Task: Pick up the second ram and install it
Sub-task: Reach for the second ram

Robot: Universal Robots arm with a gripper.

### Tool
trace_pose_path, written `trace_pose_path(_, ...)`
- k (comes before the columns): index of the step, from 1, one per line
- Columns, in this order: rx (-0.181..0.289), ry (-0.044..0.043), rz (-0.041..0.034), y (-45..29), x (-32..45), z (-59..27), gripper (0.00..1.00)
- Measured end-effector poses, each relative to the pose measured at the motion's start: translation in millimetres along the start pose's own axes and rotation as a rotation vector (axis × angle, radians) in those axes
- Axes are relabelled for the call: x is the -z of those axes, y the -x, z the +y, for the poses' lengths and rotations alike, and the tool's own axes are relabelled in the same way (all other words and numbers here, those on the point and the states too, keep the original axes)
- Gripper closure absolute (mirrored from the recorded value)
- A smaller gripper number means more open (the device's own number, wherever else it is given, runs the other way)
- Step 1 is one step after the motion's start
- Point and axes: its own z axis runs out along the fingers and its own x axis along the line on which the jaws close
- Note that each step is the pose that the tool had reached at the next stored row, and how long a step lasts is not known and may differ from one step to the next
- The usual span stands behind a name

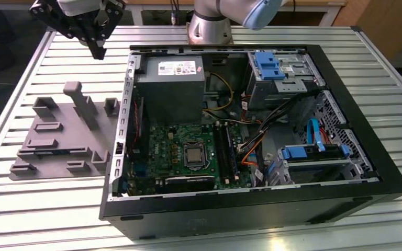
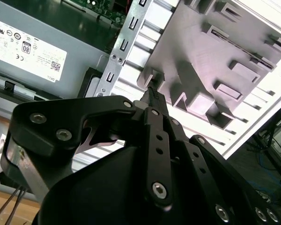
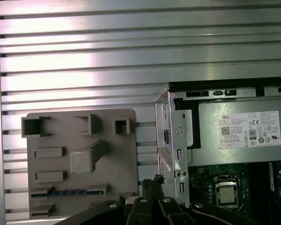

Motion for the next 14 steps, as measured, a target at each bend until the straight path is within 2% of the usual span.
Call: trace_pose_path(14, 0.000, 0.0001, -0.0001, -11.4, 0.3, -0.9, 0.89)
